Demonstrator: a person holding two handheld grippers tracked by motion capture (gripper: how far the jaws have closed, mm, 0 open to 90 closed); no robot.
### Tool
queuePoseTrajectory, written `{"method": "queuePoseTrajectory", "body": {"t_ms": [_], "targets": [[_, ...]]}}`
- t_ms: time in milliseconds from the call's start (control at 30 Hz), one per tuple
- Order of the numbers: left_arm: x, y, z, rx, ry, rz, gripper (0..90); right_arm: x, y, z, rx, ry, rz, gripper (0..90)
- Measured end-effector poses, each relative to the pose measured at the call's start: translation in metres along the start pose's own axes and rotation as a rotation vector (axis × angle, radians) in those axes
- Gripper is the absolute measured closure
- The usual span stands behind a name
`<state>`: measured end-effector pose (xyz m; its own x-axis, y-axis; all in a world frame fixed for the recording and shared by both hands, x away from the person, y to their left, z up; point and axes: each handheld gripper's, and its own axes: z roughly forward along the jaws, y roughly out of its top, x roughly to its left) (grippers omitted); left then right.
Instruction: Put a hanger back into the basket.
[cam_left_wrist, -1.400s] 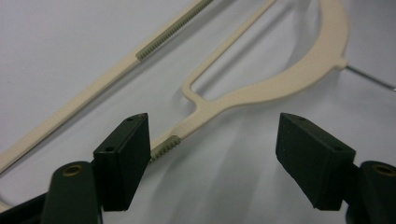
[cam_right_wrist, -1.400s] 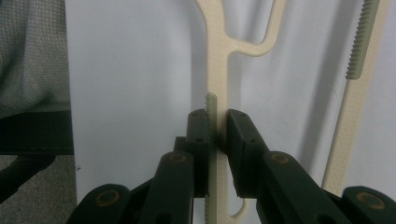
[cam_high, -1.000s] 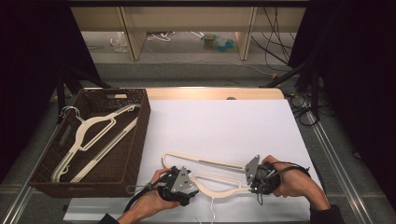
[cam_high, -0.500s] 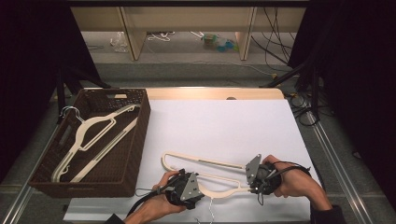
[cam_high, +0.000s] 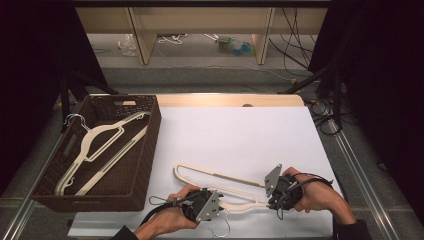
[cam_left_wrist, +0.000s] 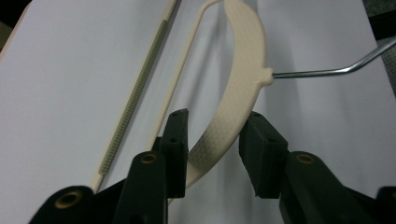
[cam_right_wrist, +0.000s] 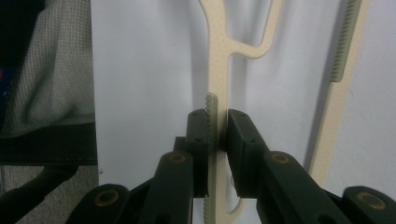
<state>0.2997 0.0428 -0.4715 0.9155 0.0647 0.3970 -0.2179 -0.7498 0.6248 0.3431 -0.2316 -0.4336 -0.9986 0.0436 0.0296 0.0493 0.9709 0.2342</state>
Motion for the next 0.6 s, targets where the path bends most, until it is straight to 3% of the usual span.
{"method": "queuePoseTrajectory", "body": {"t_ms": [133,300,367,433,500,600], "targets": [[0.007,0.008,-0.006,-0.021,0.001,0.066,70.0,-0.001,-0.005,-0.004,-0.037,-0.012,0.065,74.4],[0.020,0.018,-0.015,-0.049,0.037,0.070,76.3,-0.004,-0.012,-0.018,-0.130,-0.087,0.183,55.7],[0.027,0.023,-0.018,-0.055,0.050,0.055,78.5,-0.005,-0.013,-0.024,-0.190,-0.144,0.243,50.2],[0.033,0.027,-0.020,-0.062,0.053,0.023,79.4,-0.006,-0.013,-0.032,-0.258,-0.202,0.259,45.0],[0.038,0.030,-0.020,-0.063,0.062,0.017,80.2,-0.005,-0.010,-0.039,-0.324,-0.261,0.318,41.5],[0.044,0.032,-0.019,-0.060,0.066,-0.021,81.8,-0.004,-0.010,-0.049,-0.382,-0.321,0.374,36.5]]}}
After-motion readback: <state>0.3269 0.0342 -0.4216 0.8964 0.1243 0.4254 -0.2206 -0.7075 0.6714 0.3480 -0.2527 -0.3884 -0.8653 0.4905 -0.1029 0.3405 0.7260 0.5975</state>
